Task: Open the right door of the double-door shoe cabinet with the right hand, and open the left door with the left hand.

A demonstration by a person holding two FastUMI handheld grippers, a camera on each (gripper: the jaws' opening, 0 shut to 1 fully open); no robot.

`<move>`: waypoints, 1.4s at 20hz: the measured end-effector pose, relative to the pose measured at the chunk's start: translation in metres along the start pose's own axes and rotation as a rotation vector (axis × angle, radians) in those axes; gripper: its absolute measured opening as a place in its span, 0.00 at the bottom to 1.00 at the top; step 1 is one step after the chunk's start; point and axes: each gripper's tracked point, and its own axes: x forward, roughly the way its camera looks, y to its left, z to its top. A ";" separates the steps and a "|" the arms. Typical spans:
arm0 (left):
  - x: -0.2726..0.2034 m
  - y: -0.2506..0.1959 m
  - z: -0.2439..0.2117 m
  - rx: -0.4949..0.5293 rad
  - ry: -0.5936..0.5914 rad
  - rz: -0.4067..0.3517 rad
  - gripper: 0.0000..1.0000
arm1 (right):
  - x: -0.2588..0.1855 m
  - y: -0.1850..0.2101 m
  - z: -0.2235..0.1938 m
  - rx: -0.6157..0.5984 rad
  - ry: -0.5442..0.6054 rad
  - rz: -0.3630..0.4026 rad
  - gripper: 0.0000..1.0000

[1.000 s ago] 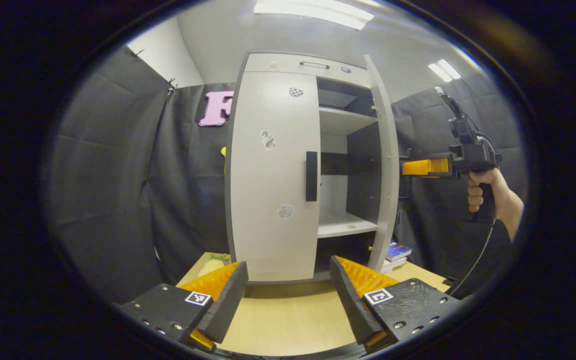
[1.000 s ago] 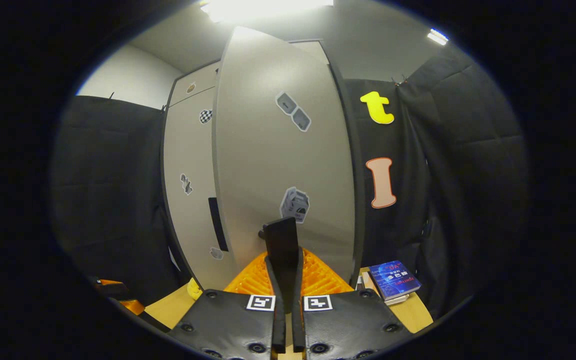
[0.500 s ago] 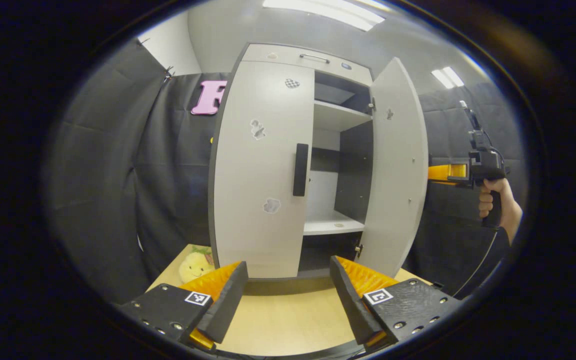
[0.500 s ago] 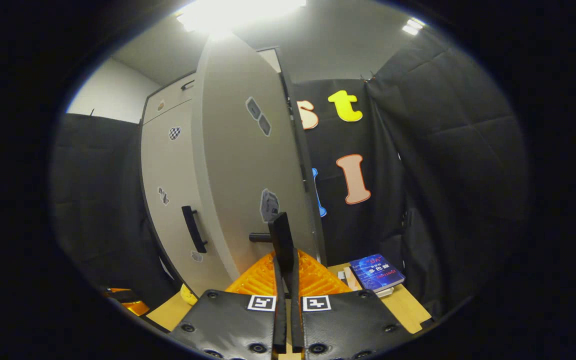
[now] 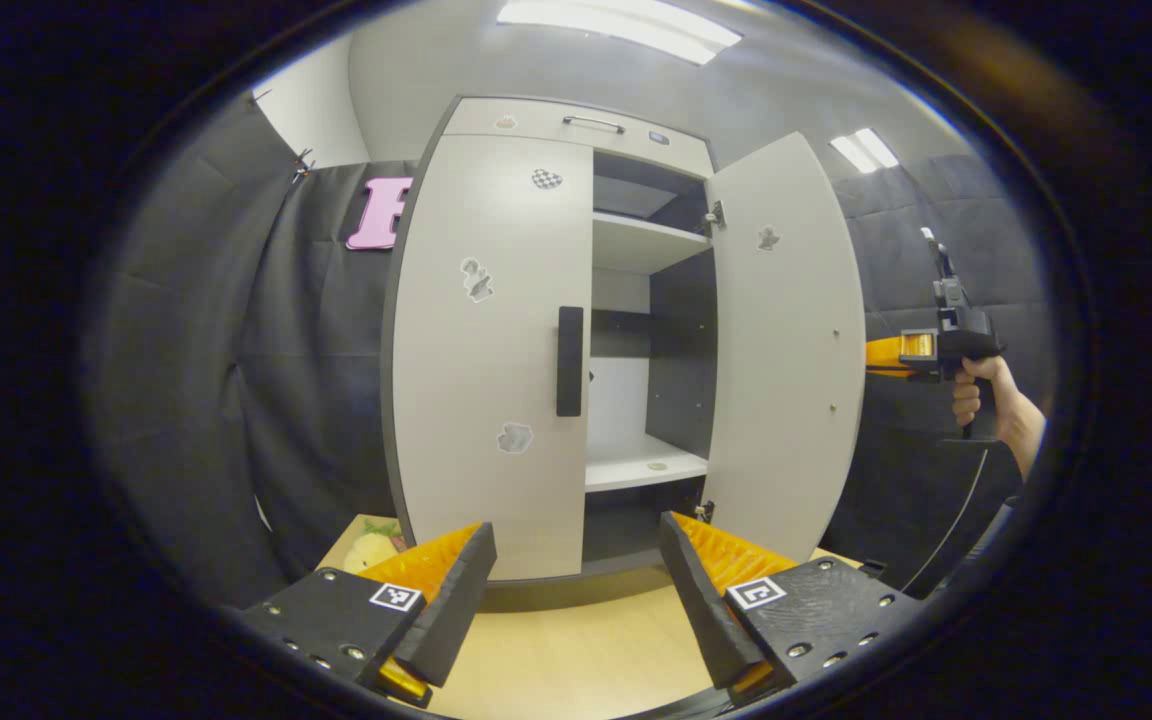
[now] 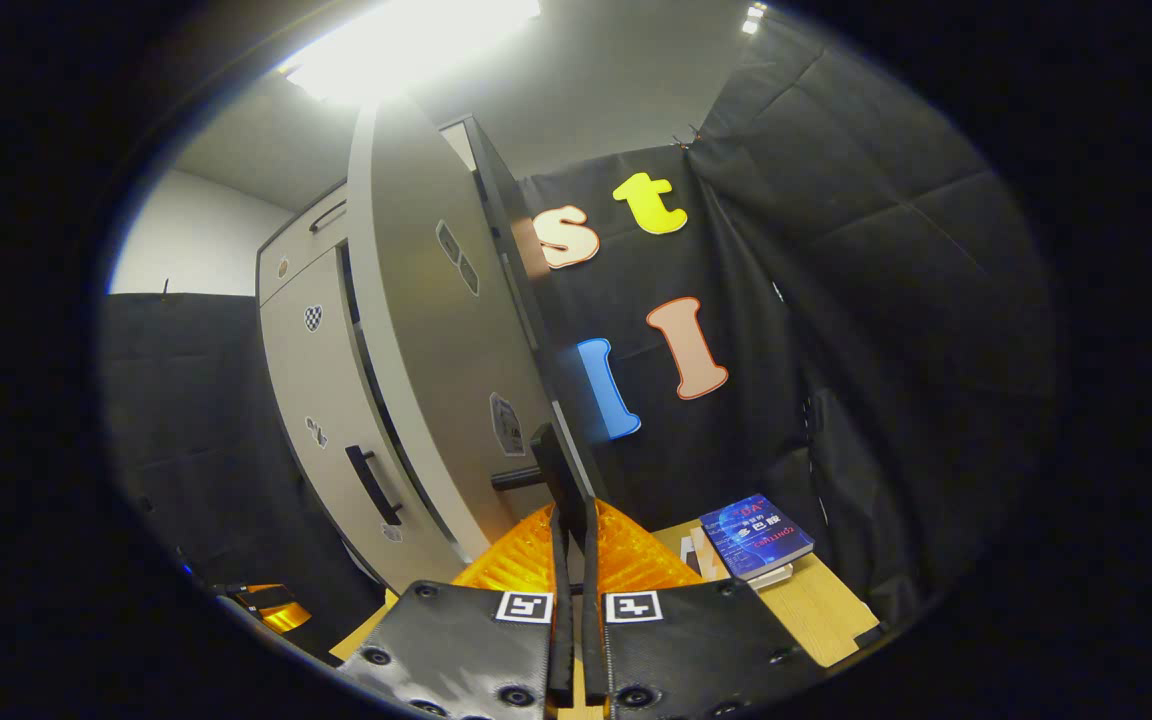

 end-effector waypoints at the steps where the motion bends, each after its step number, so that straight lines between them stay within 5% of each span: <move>1: -0.001 0.003 -0.002 -0.008 0.005 0.009 0.94 | -0.001 0.000 -0.001 -0.017 -0.003 -0.012 0.05; 13: -0.007 0.054 -0.007 -0.049 0.018 0.086 0.95 | -0.034 -0.011 -0.013 0.006 0.010 -0.100 0.02; 20: 0.032 0.056 0.019 -0.032 -0.017 0.037 0.94 | -0.086 -0.078 -0.024 0.070 0.022 -0.376 0.00; 22: 0.050 0.052 0.025 -0.018 -0.024 0.015 0.94 | -0.088 -0.095 -0.017 0.056 0.013 -0.428 0.03; 24: 0.067 0.050 0.034 -0.001 -0.041 0.007 0.95 | -0.104 -0.109 -0.016 0.006 0.019 -0.481 0.23; 25: 0.077 0.048 0.039 0.004 -0.055 0.007 0.95 | -0.109 -0.118 -0.014 -0.040 0.028 -0.519 0.19; 26: 0.087 0.046 0.044 0.008 -0.066 0.009 0.94 | -0.110 -0.129 -0.011 -0.096 0.032 -0.556 0.28; 27: 0.096 0.044 0.049 0.009 -0.074 0.015 0.94 | -0.110 -0.134 -0.005 -0.152 0.022 -0.580 0.18; 28: 0.105 0.041 0.056 0.006 -0.079 0.023 0.95 | -0.102 -0.138 0.002 -0.180 0.011 -0.576 0.38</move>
